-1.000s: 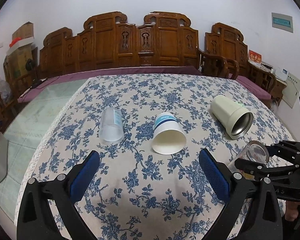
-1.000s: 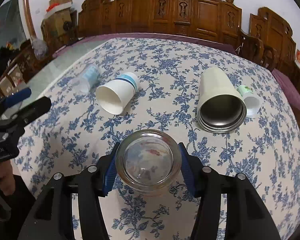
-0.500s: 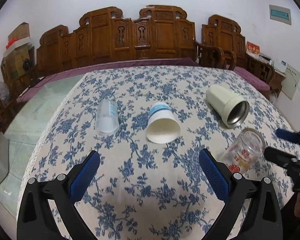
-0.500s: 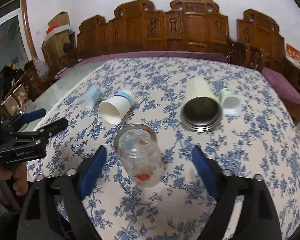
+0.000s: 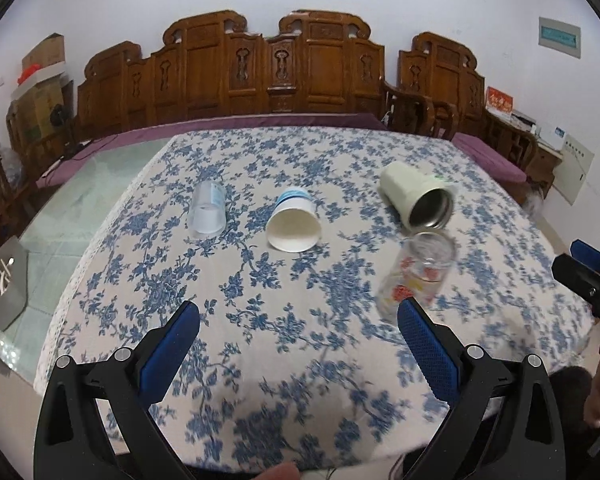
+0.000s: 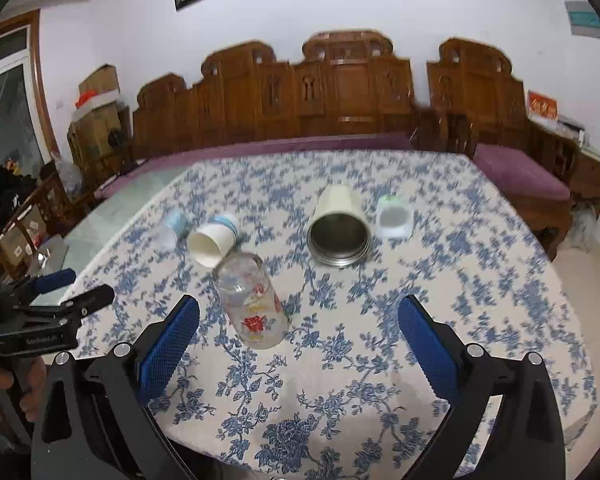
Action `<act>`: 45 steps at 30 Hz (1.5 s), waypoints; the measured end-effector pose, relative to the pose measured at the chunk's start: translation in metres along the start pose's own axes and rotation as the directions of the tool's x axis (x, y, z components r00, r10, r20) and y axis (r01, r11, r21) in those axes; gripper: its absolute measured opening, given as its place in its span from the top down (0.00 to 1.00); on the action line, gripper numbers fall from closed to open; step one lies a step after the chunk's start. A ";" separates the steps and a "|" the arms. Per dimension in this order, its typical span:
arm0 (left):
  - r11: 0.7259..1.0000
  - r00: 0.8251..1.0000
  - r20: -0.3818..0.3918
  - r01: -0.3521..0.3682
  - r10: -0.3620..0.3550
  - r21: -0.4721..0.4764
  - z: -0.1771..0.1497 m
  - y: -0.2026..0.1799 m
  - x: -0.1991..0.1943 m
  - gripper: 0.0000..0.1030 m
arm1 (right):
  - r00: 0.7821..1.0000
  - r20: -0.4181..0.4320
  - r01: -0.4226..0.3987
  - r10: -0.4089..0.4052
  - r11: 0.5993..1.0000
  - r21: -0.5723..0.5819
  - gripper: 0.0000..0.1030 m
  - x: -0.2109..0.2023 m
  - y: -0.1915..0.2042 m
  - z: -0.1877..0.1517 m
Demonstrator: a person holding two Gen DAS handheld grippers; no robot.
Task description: Flip cup upside down
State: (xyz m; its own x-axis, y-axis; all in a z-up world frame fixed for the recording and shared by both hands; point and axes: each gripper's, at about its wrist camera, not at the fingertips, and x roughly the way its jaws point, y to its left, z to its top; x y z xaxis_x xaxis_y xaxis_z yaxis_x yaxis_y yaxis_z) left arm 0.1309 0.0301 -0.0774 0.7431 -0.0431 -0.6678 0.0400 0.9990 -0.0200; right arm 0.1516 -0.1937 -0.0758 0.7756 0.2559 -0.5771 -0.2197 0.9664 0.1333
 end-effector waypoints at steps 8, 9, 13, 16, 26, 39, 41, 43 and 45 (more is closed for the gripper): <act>1.000 0.996 0.092 0.004 -0.004 0.003 0.008 -0.017 -0.063 0.08 | 0.993 0.118 -0.008 0.010 1.000 -0.017 0.03 -0.062 0.015 0.005; 1.000 0.995 0.104 0.003 -0.004 0.005 0.008 -0.019 -0.071 0.08 | 0.992 0.124 -0.011 0.013 1.000 -0.016 0.03 -0.067 0.017 0.005; 1.000 0.990 0.141 -0.011 0.009 0.018 0.006 -0.026 -0.091 0.08 | 0.987 0.162 -0.010 0.013 1.000 -0.021 0.03 -0.088 0.022 0.003; 0.999 0.986 0.163 -0.031 0.026 0.030 0.004 -0.031 -0.102 0.08 | 0.985 0.171 -0.011 0.014 1.000 -0.017 0.03 -0.096 0.023 0.001; 0.999 0.978 0.203 -0.047 0.041 0.027 0.001 -0.034 -0.117 0.08 | 0.982 0.189 -0.006 0.006 1.000 -0.002 0.03 -0.106 0.020 0.000; 0.999 0.977 0.209 -0.048 0.044 0.017 0.000 -0.032 -0.119 0.08 | 0.981 0.193 0.000 0.001 1.000 -0.004 0.03 -0.107 0.020 0.000; 0.999 0.977 0.209 -0.048 0.044 0.017 0.000 -0.032 -0.119 0.08 | 0.981 0.193 0.001 -0.001 1.000 -0.001 0.03 -0.107 0.019 0.000; 0.999 0.977 0.209 -0.048 0.043 0.017 0.000 -0.032 -0.120 0.08 | 0.981 0.193 0.001 0.000 1.000 -0.004 0.03 -0.107 0.020 0.000; 0.999 0.977 0.209 -0.049 0.045 0.017 0.000 -0.032 -0.120 0.08 | 0.981 0.193 0.001 0.000 1.000 -0.003 0.03 -0.107 0.019 0.000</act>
State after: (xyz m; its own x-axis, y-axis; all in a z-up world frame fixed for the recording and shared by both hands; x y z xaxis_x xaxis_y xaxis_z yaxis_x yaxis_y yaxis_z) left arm 0.0408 0.0037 0.0033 0.8674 0.0000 -0.4975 0.0145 0.9996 0.0253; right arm 0.0644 -0.2025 -0.0115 0.8753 0.2553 -0.4106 -0.2208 0.9666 0.1302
